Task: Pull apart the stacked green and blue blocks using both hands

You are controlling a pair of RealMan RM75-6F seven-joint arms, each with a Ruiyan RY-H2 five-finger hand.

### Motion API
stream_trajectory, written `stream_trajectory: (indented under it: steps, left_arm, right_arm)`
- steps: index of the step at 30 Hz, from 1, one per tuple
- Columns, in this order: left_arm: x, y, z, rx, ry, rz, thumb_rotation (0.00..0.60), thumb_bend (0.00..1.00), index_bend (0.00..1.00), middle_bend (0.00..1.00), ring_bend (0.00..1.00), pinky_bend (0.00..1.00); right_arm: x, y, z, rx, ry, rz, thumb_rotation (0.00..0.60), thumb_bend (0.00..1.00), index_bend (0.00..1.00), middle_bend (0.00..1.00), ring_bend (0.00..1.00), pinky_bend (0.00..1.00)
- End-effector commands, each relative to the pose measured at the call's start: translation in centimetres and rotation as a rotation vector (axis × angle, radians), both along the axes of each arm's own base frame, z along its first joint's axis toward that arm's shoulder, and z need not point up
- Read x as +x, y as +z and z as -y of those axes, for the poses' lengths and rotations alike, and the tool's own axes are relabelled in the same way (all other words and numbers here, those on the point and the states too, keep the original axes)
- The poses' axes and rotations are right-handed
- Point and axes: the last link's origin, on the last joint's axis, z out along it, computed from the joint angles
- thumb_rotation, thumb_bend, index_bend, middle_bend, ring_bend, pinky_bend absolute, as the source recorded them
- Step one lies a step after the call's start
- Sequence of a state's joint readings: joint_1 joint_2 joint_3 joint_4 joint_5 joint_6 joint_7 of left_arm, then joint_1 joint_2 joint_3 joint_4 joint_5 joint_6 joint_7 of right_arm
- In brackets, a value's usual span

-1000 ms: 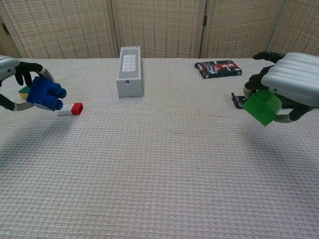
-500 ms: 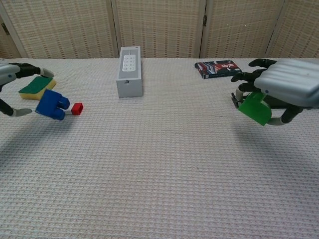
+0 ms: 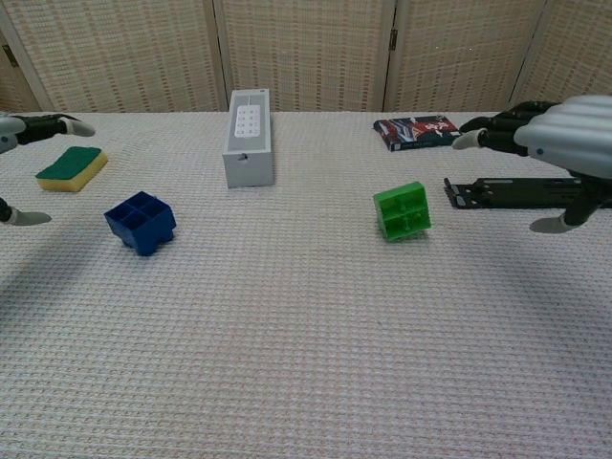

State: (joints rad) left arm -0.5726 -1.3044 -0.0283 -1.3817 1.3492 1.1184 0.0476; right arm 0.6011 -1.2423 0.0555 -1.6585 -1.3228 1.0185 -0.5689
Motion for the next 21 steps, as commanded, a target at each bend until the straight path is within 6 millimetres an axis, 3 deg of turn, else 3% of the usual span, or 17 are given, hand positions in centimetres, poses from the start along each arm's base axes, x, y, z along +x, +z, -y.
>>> stream_trajectory:
  steps: [1,10,15,21]
  left_arm:
    - [-0.3,1.2,2.7,0.009,-0.004,-0.006,0.600,0.28,0.00,0.00,0.00,0.00]
    - [-2.0,1.8,10.0,0.062,0.044,-0.091,0.600,0.28,0.00,0.00,0.00,0.00]
    - [-1.9,1.4,11.5,0.090,0.010,-0.112,0.600,0.28,0.00,0.00,0.00,0.00]
    - [-2.0,1.7,11.5,0.101,0.002,-0.087,0.600,0.28,0.00,0.00,0.00,0.00]
  right_arm:
    - [-1.8,3.1,-2.6,-0.128,-0.104,0.035,0.600,0.29,0.00,0.00,0.00,0.00]
    - [-7.2,6.6,-9.8,-0.330,-0.253,0.180,0.600,0.29,0.00,0.00,0.00,0.00]
    - [-9.1,7.7,-11.2,-0.363,-0.282,0.226,0.600,0.29,0.00,0.00,0.00,0.00]
    - [-9.0,7.0,-11.2,-0.309,-0.270,0.213,0.600,0.29,0.00,0.00,0.00,0.00]
